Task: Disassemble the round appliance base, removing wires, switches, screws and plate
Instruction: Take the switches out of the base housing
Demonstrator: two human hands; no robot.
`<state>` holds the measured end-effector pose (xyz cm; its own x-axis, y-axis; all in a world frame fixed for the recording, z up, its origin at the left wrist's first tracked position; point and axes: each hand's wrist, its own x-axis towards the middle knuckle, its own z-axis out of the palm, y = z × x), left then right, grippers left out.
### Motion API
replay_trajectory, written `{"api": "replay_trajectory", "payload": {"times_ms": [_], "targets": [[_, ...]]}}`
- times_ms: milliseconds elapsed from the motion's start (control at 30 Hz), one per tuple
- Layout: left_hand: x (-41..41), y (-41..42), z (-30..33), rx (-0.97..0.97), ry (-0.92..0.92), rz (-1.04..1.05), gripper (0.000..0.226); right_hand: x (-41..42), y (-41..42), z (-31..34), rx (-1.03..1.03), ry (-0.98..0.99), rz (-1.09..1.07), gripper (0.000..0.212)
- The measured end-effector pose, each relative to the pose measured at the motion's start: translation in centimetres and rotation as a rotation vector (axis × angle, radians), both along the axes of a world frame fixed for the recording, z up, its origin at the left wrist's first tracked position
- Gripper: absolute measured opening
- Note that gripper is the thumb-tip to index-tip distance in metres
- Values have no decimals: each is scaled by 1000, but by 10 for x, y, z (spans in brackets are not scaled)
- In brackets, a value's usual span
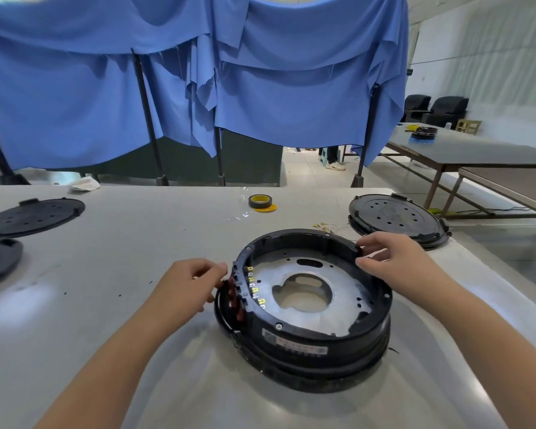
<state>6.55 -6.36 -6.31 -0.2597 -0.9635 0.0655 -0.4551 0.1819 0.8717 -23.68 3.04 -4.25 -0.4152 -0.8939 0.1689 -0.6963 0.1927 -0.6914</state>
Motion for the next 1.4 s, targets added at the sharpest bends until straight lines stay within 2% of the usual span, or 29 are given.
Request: {"api": "replay_trajectory", "payload": {"times_ms": [100, 233, 333, 400, 433, 500, 567, 700, 767, 833, 1100, 1200, 1300, 1400], "targets": [[-3, 7, -5, 56, 69, -18, 25, -9, 0, 3, 9, -16, 37, 27], [-6, 16, -8, 8, 85, -44, 25, -14, 1, 7, 73, -34, 82, 30], [-7, 19, -9, -34, 47, -53, 22, -7, 0, 13, 131, 189, 40, 31], [-6, 20, -11, -65, 17, -53, 17, 9, -2, 19, 49, 359, 34, 26], [-6, 20, -12, -101, -1, -52, 14, 21, -4, 22, -6, 380, 60, 23], [-5, 21, -13, -177, 3, -61, 8, 49, -10, 28, -43, 317, 149, 14], [-5, 22, -14, -206, 48, -66, 8, 78, -22, 29, 36, 186, 243, 14], [-7, 25, -18, -313, 48, -46, 15, 115, -53, 19, 260, -64, 285, 46], [-8, 26, -18, -334, 56, -44, 19, 124, -63, 14, 371, -81, 265, 55], [-9, 26, -19, -339, 61, -51, 21, 127, -69, 11, 436, -53, 254, 52], [-13, 37, -17, -381, 66, -160, 12, 112, -64, 9, 538, -30, 341, 62], [-13, 38, -17, -392, 64, -163, 14, 107, -57, 8, 534, -195, 416, 54], [-14, 39, -19, -391, 63, -145, 11, 96, -55, 8, 512, -446, 417, 32], [-14, 39, -19, -394, 63, -138, 11, 89, -57, 6, 503, -507, 446, 22]]}}
